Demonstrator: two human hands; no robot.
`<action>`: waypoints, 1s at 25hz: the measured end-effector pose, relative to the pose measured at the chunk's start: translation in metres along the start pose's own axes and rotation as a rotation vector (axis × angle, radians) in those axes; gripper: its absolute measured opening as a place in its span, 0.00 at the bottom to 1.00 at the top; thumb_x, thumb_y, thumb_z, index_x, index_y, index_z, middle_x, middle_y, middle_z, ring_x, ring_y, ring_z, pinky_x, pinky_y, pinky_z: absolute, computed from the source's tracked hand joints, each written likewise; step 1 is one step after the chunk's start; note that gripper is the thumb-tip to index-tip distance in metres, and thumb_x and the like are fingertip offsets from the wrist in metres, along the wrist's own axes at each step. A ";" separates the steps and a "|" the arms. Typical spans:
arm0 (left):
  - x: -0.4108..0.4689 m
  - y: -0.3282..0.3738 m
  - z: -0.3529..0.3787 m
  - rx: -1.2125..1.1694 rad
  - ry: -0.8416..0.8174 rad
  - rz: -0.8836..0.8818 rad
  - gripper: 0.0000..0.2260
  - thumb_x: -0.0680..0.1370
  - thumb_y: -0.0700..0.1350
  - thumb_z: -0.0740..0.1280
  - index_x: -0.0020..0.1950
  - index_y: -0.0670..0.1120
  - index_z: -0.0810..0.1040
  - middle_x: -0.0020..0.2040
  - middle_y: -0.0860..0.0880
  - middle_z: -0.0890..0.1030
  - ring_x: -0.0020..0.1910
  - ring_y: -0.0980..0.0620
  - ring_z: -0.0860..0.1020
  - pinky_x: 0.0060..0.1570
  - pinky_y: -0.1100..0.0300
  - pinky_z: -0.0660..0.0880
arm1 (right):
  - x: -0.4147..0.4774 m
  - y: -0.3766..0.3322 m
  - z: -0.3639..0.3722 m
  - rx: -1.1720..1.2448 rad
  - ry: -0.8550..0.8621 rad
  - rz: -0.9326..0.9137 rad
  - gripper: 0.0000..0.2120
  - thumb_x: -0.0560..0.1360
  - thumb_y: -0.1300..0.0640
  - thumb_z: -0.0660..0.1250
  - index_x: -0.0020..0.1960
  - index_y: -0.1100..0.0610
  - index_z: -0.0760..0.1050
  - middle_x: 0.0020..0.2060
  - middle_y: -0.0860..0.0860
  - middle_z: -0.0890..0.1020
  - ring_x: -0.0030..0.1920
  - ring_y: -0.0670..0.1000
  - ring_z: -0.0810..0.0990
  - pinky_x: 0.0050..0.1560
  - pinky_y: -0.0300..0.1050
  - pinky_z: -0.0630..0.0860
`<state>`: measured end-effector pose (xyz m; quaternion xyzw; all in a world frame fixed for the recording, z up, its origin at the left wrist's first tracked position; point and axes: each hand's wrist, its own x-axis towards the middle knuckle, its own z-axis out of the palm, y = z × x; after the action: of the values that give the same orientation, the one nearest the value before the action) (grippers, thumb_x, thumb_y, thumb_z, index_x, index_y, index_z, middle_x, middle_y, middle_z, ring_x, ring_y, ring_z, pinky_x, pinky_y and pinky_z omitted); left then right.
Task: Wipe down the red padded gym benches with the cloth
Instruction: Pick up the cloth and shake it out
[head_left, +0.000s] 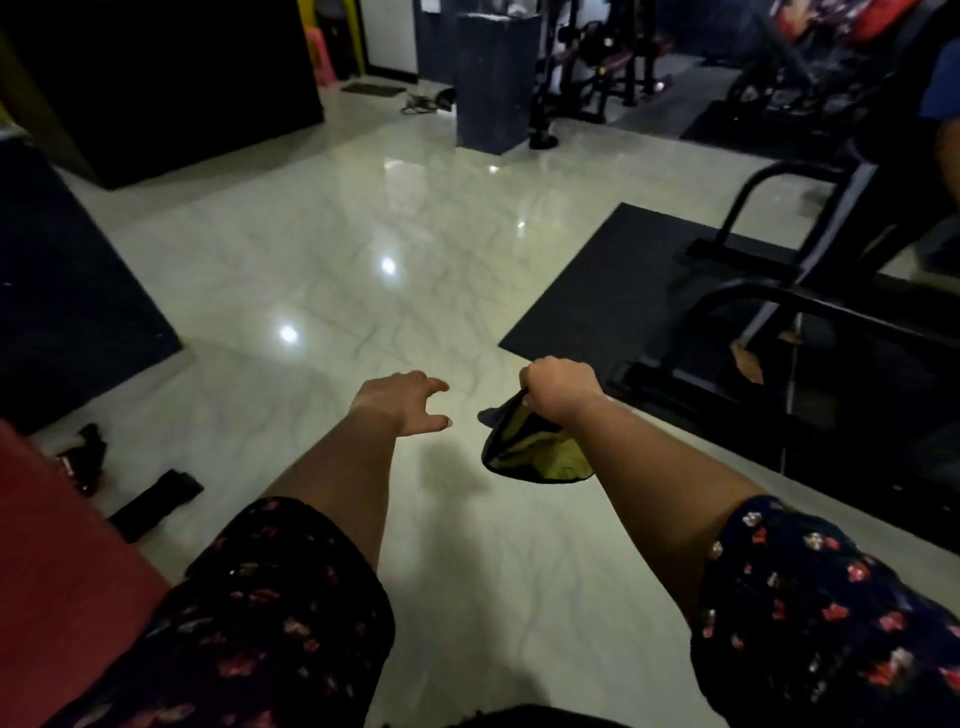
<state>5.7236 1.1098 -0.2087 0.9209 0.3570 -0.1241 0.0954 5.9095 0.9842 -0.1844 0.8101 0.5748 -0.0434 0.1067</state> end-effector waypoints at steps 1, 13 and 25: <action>0.009 -0.018 -0.004 -0.006 0.009 -0.020 0.29 0.76 0.64 0.63 0.76 0.61 0.63 0.72 0.55 0.70 0.69 0.51 0.70 0.63 0.51 0.71 | 0.021 -0.010 -0.006 0.002 0.011 -0.017 0.10 0.79 0.57 0.60 0.58 0.55 0.77 0.54 0.52 0.79 0.53 0.56 0.79 0.42 0.47 0.68; 0.127 -0.240 -0.048 -0.052 0.010 -0.351 0.30 0.77 0.65 0.63 0.77 0.60 0.61 0.73 0.53 0.68 0.69 0.49 0.70 0.64 0.48 0.72 | 0.314 -0.137 -0.089 -0.102 0.104 -0.341 0.07 0.78 0.60 0.61 0.53 0.57 0.76 0.47 0.52 0.77 0.48 0.55 0.79 0.41 0.46 0.70; 0.210 -0.446 -0.161 -0.039 0.116 -0.680 0.28 0.77 0.65 0.63 0.76 0.60 0.62 0.74 0.53 0.68 0.69 0.47 0.70 0.61 0.47 0.73 | 0.568 -0.274 -0.223 -0.018 0.273 -0.607 0.08 0.77 0.55 0.62 0.50 0.59 0.76 0.46 0.52 0.78 0.46 0.55 0.78 0.43 0.45 0.68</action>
<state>5.5956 1.6090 -0.1568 0.7527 0.6507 -0.0894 0.0455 5.8306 1.6446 -0.1110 0.5992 0.7994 0.0409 0.0178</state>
